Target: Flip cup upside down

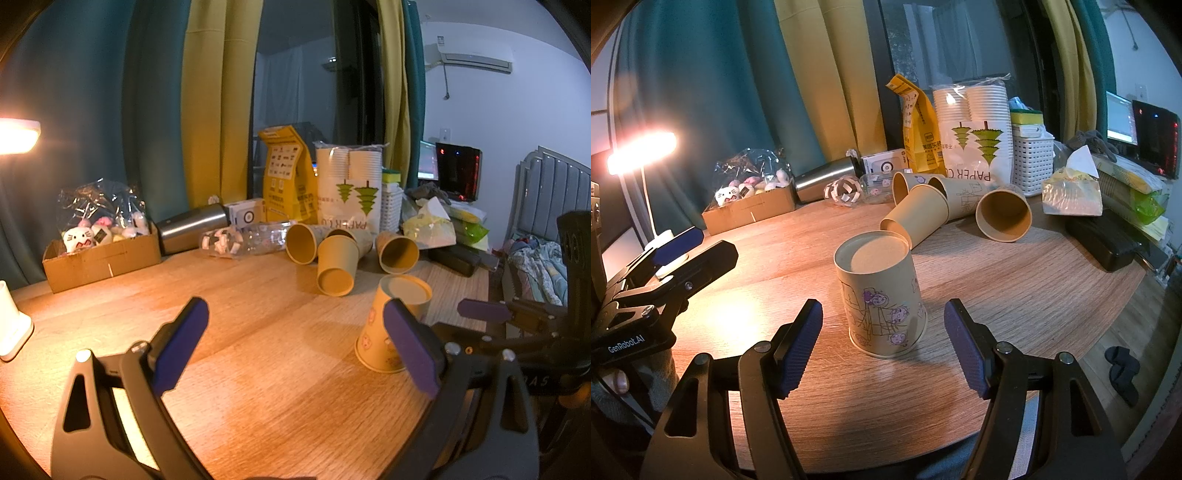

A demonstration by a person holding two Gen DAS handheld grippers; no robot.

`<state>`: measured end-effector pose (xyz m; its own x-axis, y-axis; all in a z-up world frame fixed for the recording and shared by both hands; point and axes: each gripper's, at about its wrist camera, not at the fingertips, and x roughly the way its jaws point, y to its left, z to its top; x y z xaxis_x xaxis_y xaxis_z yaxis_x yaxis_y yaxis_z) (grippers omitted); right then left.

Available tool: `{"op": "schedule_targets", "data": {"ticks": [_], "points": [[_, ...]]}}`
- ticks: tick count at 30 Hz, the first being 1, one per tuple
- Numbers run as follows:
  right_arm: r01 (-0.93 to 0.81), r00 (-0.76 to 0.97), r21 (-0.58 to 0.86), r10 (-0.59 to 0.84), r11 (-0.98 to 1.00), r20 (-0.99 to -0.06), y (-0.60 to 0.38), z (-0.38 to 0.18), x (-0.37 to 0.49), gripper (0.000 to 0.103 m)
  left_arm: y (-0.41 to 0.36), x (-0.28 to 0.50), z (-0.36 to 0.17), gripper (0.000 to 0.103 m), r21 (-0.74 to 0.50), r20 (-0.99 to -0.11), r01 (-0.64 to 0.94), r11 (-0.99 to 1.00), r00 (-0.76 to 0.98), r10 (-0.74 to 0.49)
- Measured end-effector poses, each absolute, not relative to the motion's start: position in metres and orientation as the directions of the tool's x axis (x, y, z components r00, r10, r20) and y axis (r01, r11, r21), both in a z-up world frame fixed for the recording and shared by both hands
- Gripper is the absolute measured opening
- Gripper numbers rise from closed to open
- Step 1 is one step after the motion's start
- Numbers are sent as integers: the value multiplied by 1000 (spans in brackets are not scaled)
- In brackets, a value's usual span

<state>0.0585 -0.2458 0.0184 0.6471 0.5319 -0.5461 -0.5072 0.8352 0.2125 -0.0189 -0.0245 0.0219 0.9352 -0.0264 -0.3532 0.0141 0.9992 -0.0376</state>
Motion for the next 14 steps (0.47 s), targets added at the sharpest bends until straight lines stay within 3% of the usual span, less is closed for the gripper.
{"op": "schedule_targets", "data": {"ticks": [14], "points": [[-507,647,212,532,835,-546,-245,19,58,72,-26,-20,22,97,-36,-348,21,999,937,-32]]}}
